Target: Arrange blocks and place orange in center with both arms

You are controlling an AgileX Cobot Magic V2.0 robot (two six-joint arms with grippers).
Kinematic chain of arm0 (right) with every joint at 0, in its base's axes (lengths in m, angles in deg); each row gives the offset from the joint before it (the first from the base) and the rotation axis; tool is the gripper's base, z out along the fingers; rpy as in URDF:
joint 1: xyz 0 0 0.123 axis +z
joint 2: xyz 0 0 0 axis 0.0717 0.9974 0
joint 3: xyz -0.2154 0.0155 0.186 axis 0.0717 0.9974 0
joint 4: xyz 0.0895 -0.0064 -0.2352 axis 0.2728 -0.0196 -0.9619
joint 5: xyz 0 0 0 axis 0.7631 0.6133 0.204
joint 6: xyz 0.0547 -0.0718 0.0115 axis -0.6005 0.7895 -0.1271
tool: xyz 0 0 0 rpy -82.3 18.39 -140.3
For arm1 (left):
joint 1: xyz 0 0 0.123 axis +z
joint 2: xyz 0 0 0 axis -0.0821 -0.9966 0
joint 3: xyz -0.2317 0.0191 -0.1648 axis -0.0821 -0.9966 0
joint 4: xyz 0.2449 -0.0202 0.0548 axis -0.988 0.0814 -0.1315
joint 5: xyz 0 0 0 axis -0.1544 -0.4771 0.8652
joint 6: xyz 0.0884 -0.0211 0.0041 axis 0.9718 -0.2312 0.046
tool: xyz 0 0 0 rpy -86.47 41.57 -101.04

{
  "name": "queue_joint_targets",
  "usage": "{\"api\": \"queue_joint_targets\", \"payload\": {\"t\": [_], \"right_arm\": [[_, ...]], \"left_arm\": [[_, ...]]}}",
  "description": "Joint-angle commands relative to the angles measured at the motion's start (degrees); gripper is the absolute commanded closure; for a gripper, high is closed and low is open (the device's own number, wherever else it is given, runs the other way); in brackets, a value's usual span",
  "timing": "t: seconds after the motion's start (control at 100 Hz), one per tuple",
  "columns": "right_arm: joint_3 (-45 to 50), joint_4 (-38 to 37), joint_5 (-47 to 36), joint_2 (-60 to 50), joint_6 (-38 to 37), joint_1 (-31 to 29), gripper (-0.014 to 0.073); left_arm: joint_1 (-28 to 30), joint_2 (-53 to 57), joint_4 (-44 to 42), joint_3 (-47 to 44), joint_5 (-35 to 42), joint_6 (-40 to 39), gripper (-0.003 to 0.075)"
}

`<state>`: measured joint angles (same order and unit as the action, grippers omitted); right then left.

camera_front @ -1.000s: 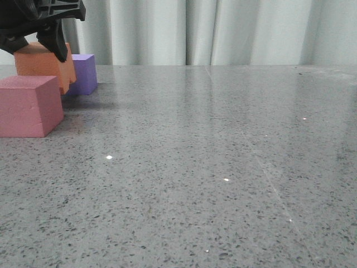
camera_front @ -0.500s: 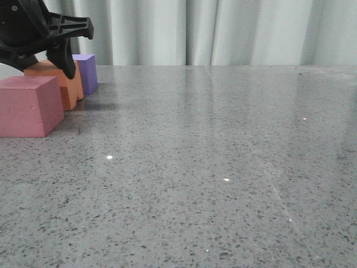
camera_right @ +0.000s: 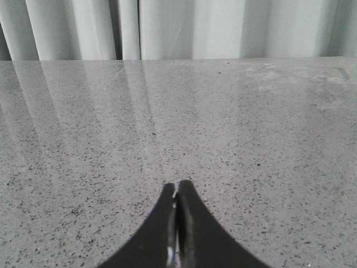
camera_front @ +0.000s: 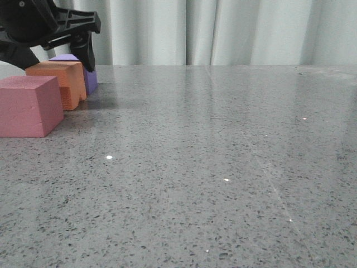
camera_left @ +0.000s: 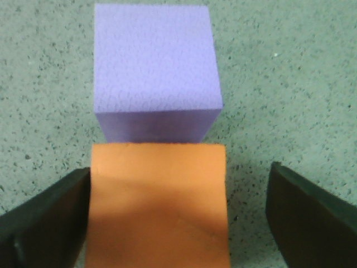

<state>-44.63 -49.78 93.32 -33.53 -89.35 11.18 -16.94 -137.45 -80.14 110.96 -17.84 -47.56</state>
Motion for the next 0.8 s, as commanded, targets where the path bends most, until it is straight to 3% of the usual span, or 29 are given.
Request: {"api": "queue_joint_targets", "payload": {"t": [0.0,0.18,0.27,0.44,0.63,0.79], "right_arm": [[-0.7,-0.2,-4.7,-1.2,0.5,-0.2,0.0661],[-0.7,-0.2,-4.7,-1.2,0.5,-0.2,0.0661],[-0.7,-0.2,-4.7,-1.2,0.5,-0.2,0.0661],[-0.7,-0.2,-4.7,-1.2,0.5,-0.2,0.0661],[-0.7,-0.2,-4.7,-1.2,0.5,-0.2,0.0661],[-0.7,-0.2,-4.7,-1.2,0.5,-0.2,0.0661]], "left_arm": [[-0.1,4.2,-0.1,2.6,2.4,0.2,0.0111],[-0.1,11.2,-2.3,2.7,1.1,0.2,0.0116],[-0.1,16.3,-4.5,1.3,2.1,0.2,0.0162],[-0.1,27.3,-10.3,-5.3,2.7,0.2,0.0365],[0.0,40.6,-10.8,-16.4,3.6,0.1,0.0741],[0.0,52.3,-11.1,-26.7,5.8,0.0,0.0729]]}}
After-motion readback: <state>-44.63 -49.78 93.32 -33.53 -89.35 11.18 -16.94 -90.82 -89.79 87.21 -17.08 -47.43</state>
